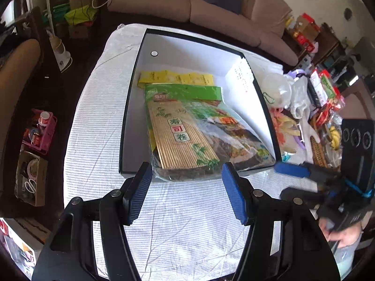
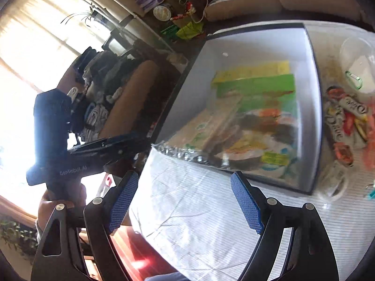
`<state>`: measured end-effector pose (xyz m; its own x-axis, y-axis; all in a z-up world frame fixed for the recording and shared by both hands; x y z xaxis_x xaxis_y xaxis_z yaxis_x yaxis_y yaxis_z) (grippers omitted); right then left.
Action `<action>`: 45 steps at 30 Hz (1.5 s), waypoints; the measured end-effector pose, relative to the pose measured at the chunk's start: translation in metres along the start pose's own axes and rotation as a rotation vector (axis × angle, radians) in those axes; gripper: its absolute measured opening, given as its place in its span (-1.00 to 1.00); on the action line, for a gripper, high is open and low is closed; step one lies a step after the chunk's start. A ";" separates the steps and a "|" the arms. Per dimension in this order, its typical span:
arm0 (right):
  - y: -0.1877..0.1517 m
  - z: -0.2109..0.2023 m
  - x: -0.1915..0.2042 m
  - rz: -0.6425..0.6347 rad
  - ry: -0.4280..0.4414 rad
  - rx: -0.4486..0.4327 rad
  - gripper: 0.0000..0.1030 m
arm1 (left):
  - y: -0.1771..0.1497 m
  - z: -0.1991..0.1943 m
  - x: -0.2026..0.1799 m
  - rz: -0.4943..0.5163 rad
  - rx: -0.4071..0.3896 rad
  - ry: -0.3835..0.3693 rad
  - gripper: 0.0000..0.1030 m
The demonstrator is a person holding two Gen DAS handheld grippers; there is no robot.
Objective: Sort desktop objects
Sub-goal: 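Lower the green bag into the box and open both grippers, then withdraw both tools from the box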
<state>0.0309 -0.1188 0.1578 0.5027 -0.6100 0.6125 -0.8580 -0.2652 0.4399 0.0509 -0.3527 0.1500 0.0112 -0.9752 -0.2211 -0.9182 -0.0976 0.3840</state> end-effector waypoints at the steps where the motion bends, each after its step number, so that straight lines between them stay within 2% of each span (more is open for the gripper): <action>1: 0.001 -0.006 -0.006 0.001 -0.007 -0.011 0.64 | -0.002 0.002 -0.001 0.012 0.010 0.008 0.15; 3: 0.002 -0.015 -0.017 -0.008 -0.031 -0.020 0.57 | -0.006 0.007 -0.004 0.043 0.032 0.032 0.15; 5: 0.005 -0.015 -0.025 -0.050 -0.104 -0.013 0.24 | -0.007 0.017 -0.006 0.091 0.047 0.099 0.15; 8: 0.004 0.000 -0.036 -0.107 -0.154 0.032 -0.04 | -0.007 0.032 -0.011 0.166 0.070 0.197 0.15; 11: 0.004 0.017 -0.039 -0.139 -0.178 0.076 -0.04 | -0.006 0.046 -0.014 0.211 0.092 0.238 0.18; 16: 0.007 0.042 -0.052 -0.146 -0.229 0.143 -0.04 | 0.006 0.053 -0.015 0.228 0.095 0.262 0.21; 20: 0.014 0.057 -0.059 -0.108 -0.210 0.163 -0.04 | 0.018 0.069 -0.003 0.235 0.129 0.343 0.18; 24: 0.022 0.054 -0.055 -0.092 -0.180 0.127 -0.04 | 0.021 0.071 -0.003 0.212 0.118 0.299 0.18; 29: 0.027 0.033 -0.056 -0.091 -0.184 0.059 -0.04 | 0.023 0.073 -0.007 0.202 0.112 0.283 0.18; 32: 0.025 0.019 -0.059 -0.082 -0.175 0.036 0.00 | 0.022 0.073 -0.010 0.171 0.102 0.244 0.20; 34: 0.023 0.012 -0.062 -0.087 -0.185 0.033 0.08 | 0.021 0.072 -0.014 0.150 0.092 0.212 0.36; 38: 0.018 0.000 -0.066 -0.081 -0.183 0.024 0.10 | 0.016 0.065 -0.023 0.115 0.071 0.178 0.51; 42: 0.012 -0.011 -0.066 -0.077 -0.182 0.010 0.14 | 0.009 0.057 -0.034 0.108 0.056 0.171 1.00; 45: 0.007 -0.020 -0.065 -0.080 -0.181 -0.004 0.32 | 0.004 0.049 -0.048 0.118 0.030 0.187 1.00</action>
<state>-0.0058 -0.0660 0.1344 0.5417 -0.7114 0.4477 -0.8155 -0.3158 0.4850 0.0274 -0.2967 0.1182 -0.0261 -0.9996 -0.0050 -0.9287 0.0223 0.3702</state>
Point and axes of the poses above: each gripper's, at about its wrist camera, not at the fingertips, and z roughly the way its jaws point, x to its left, y to its top, the point moved 4 cm from there along z, roughly the way its jaws point, and after that the axes turned 4 degrees about y, right-handed, at the moved point
